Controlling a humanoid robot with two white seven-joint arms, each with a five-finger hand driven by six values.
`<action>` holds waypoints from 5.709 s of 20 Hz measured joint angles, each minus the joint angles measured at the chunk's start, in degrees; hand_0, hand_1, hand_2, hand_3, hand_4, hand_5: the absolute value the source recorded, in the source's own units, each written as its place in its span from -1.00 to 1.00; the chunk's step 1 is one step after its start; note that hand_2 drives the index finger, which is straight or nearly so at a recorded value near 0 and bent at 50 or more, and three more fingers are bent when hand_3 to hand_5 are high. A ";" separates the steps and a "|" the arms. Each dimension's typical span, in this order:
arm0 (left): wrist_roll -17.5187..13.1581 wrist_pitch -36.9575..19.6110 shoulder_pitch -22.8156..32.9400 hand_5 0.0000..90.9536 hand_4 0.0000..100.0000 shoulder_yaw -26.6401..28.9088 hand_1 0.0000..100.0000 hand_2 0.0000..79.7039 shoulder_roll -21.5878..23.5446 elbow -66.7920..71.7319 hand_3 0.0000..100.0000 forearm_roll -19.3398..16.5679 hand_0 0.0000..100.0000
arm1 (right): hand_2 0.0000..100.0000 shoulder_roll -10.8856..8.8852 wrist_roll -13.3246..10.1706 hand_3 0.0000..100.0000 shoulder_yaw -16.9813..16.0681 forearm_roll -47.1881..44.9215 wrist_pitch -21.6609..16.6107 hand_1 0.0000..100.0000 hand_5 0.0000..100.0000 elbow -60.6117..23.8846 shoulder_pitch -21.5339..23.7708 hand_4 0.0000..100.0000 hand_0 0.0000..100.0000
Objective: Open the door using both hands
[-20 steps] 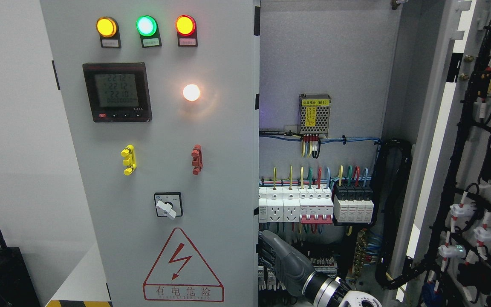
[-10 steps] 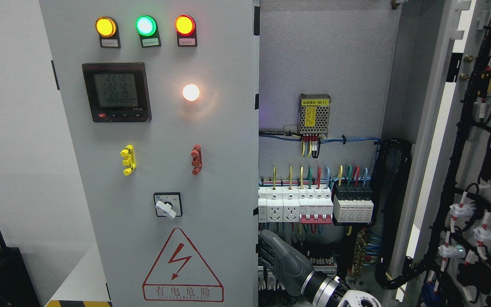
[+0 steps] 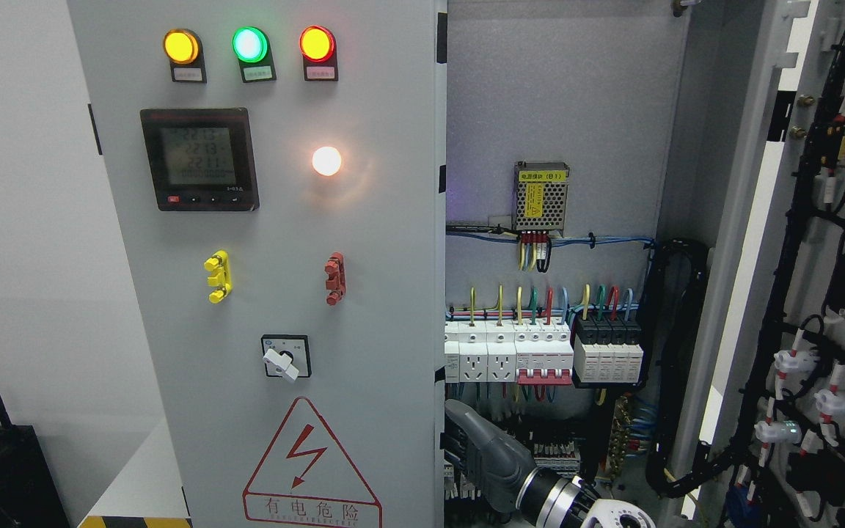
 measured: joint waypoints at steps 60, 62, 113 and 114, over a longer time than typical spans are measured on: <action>0.00 -0.05 0.00 -1.00 -1.00 0.00 -1.00 -1.00 0.00 0.00 -1.00 0.00 -1.00 | -1.00 1.85 10.24 -1.00 1.67 -6.36 -0.61 -1.00 -1.00 -8.26 5.97 -1.00 -0.24; 0.00 -0.05 0.00 -1.00 -1.00 0.00 -1.00 -1.00 0.00 0.00 -1.00 0.00 -1.00 | -1.00 1.96 10.96 -1.00 1.90 -6.71 -0.61 -1.00 -1.00 -8.57 6.04 -1.00 -0.24; 0.00 -0.06 0.05 -1.00 -1.00 0.00 -1.00 -1.00 0.00 0.00 -1.00 0.00 -1.00 | -1.00 2.46 18.53 -1.00 11.63 -12.69 -0.36 -1.00 -1.00 -15.76 9.27 -1.00 -0.24; 0.00 -0.06 0.05 -1.00 -1.00 0.00 -1.00 -1.00 0.00 0.00 -1.00 0.00 -1.00 | -1.00 2.46 18.42 -1.00 11.80 -12.69 -0.27 -1.00 -1.00 -15.85 9.37 -1.00 -0.24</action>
